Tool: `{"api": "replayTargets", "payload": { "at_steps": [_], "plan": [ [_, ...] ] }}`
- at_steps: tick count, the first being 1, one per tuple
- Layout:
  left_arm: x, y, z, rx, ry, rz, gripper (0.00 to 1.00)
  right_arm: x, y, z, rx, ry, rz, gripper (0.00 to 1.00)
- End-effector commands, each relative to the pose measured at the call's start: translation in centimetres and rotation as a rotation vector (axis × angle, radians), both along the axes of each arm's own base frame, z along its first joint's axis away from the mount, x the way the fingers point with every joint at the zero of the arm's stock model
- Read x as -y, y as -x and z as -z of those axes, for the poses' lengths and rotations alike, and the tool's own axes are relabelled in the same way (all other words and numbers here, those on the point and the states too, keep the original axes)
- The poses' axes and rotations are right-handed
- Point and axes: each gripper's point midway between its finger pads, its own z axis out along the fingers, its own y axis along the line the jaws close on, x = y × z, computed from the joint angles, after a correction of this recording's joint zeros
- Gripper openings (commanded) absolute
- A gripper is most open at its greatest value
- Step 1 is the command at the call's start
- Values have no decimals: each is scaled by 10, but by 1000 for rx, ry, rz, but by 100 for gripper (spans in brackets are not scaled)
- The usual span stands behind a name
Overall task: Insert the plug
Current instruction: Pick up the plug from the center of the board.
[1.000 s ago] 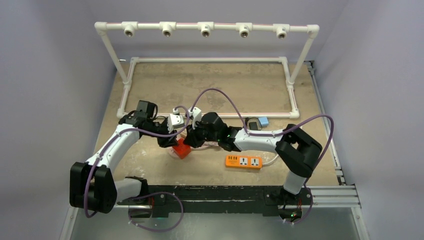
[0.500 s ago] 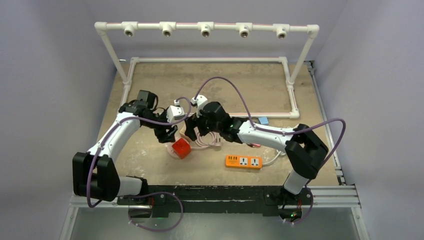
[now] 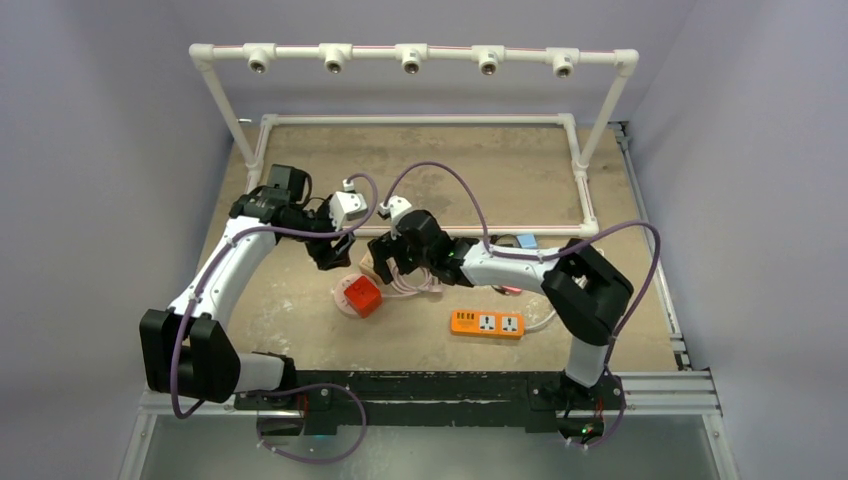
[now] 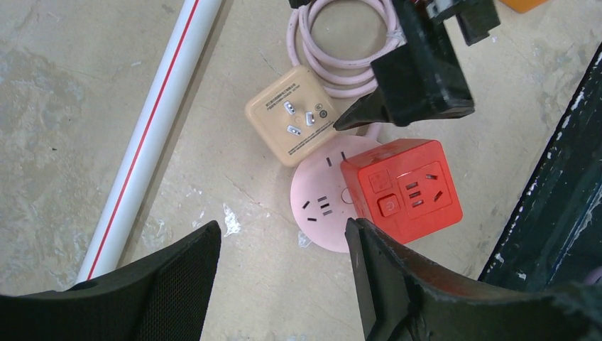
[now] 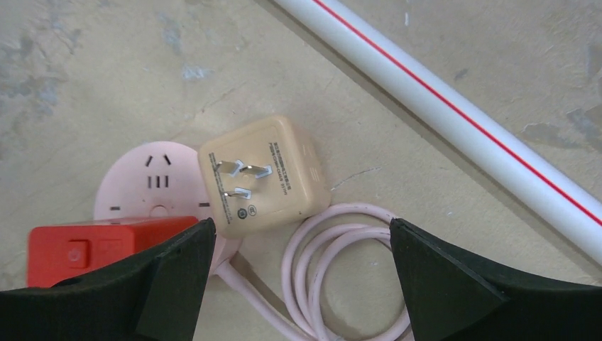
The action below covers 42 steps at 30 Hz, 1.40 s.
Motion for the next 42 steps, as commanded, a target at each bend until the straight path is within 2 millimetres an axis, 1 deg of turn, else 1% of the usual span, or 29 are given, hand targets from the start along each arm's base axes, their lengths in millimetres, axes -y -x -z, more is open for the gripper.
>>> {"api": "replayTargets", "payload": {
  "at_steps": [1, 4, 7, 10, 14, 17, 20, 22, 24, 27, 30, 32, 33, 34, 36, 38, 42],
  "plan": [
    [-2, -12, -13, 35, 9, -43, 65, -20, -13, -18, 67, -48, -29, 94],
    [-1, -15, -17, 38, 18, -57, 65, -25, -13, -11, 66, -51, -47, 94],
    [-5, -15, -19, 47, 1, -63, 65, -28, -15, -4, 71, -49, -55, 93],
    [-7, -14, -18, 50, -9, -64, 65, -32, -19, 2, 89, -48, -60, 88],
    [-7, -13, -21, 57, -7, -67, 64, -33, -18, 20, 71, -33, -69, 82],
    [-7, -13, -22, 55, -5, -70, 64, -33, -18, 22, 88, -44, -74, 76],
    [-7, -13, -22, 54, -8, -74, 64, -31, -19, 23, 99, -46, -61, 67],
    [-7, -13, -22, 51, -5, -75, 64, -28, -18, 21, 89, -36, -49, 64],
    [-6, -13, -22, 50, -2, -75, 64, -21, -18, 13, 104, -30, -38, 64],
    [-6, -12, -20, 44, 2, -74, 64, -7, -21, 0, 151, -4, -9, 64],
    [-5, -12, -19, 42, 5, -77, 64, 0, -21, -1, 156, 14, 13, 66],
    [-5, -12, -19, 42, 5, -77, 64, 4, -26, -3, 169, 16, 50, 69],
    [-5, -11, -18, 40, 5, -77, 64, 2, -26, -5, 172, 5, 54, 76],
    [-5, -10, -18, 41, 4, -76, 64, 0, -24, -6, 165, -6, 59, 81],
    [-7, -10, -18, 46, -3, -76, 64, -7, -19, -10, 155, -36, 56, 85],
    [-8, -9, -17, 51, -11, -76, 64, -18, -13, -11, 147, -60, 39, 88],
    [-9, -9, -18, 54, -14, -77, 64, -34, -2, -1, 126, -67, 7, 89]
  ]
}}
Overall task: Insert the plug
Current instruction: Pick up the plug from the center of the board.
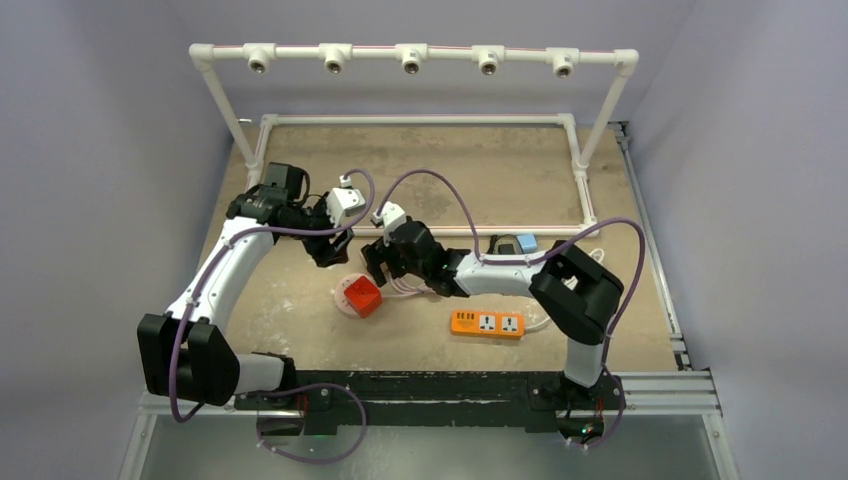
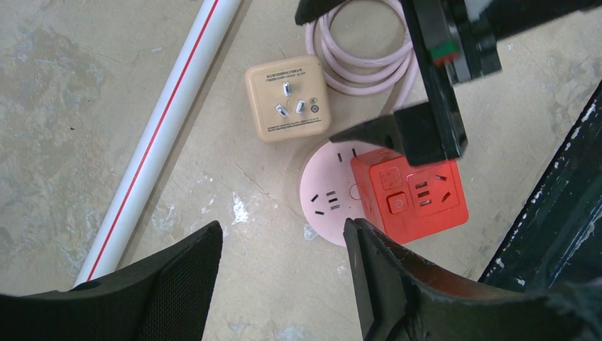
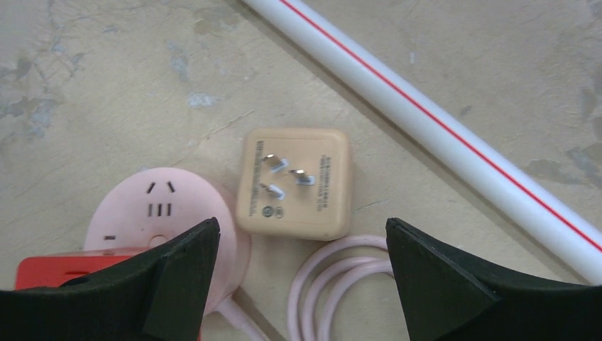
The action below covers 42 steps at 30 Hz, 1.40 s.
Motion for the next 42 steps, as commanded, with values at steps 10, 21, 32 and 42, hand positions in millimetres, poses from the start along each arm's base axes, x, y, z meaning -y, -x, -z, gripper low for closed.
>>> {"api": "replayTargets", "payload": {
  "at_steps": [10, 21, 32, 42],
  "plan": [
    [-2, -6, -11, 49, 6, -14, 64, -22, 9, 18, -46, -33, 19, 71],
    [4, -2, -11, 53, 29, 51, 67, -11, -3, -16, 86, -63, 49, 40],
    [9, -5, -15, 75, 44, 97, 75, -6, -1, -21, 111, -88, 67, 97],
    [5, -4, -17, 102, 26, 84, 75, -40, 3, 0, 56, -101, 63, 98]
  ]
}}
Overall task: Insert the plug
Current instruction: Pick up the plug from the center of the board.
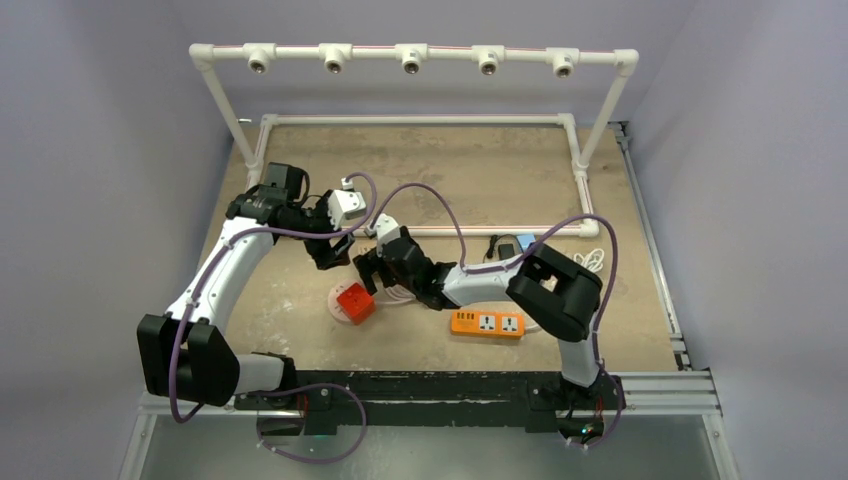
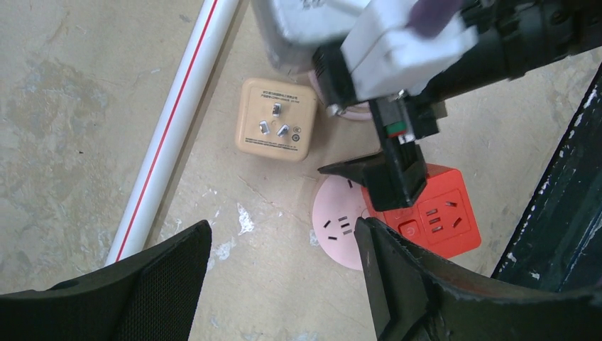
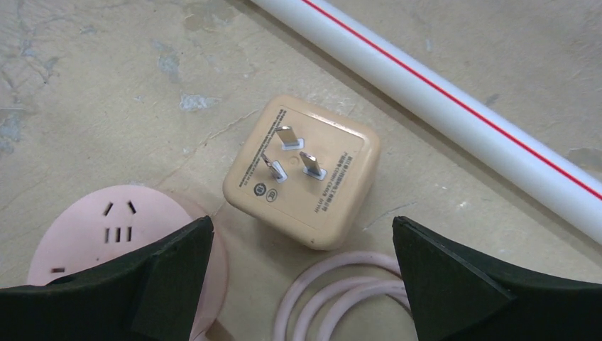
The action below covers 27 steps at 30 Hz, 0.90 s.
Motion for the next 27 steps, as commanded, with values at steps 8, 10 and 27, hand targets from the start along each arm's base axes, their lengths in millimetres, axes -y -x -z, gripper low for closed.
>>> {"api": "replayTargets", "payload": {
  "at_steps": [8, 10, 27],
  "plan": [
    [-1, -3, -13, 58, 12, 0, 75, -37, -21, -13, 31, -74, 33, 96],
    [-1, -3, -13, 58, 12, -2, 75, -37, -23, -10, 34, -71, 44, 94],
    [14, 1, -36, 142, 71, 146, 92, 6, 22, -108, 243, -92, -290, 39]
  ]
}}
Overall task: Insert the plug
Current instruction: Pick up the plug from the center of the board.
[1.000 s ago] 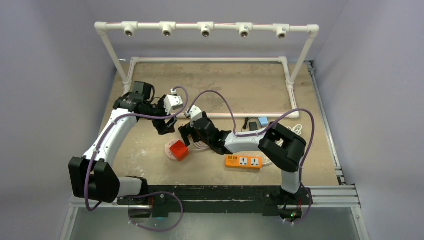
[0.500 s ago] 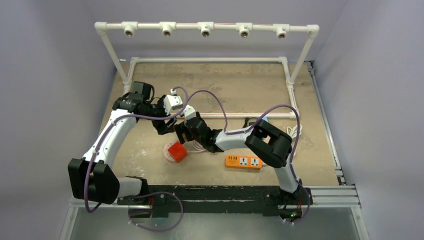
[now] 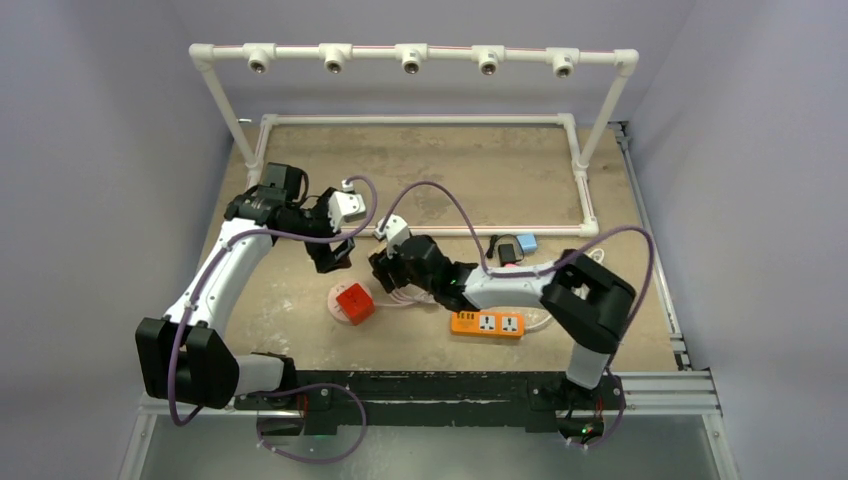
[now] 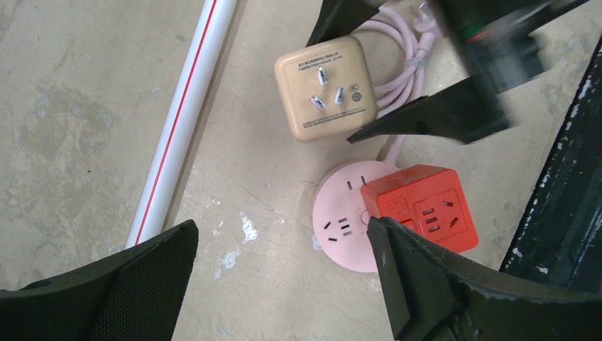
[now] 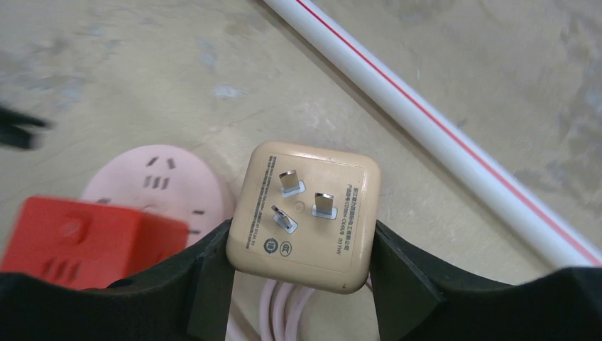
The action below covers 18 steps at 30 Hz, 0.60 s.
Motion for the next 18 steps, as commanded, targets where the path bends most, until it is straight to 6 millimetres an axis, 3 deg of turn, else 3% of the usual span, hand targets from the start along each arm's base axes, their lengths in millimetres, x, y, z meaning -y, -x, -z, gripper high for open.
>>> {"api": "replayTargets", "payload": {
  "at_steps": [1, 4, 11, 18],
  "plan": [
    [14, 0, -38, 134, 69, 141, 95, -8, 21, -106, 220, -129, -297, 38],
    [21, 5, -56, 193, 99, 231, 98, 1, 43, -133, 253, -149, -440, 34],
    [39, 34, -92, 188, 212, 379, 99, 15, 94, -167, 322, -200, -688, 36],
    [52, 77, -113, 86, 321, 457, 99, 14, 103, -189, 349, -209, -747, 36]
  ]
}}
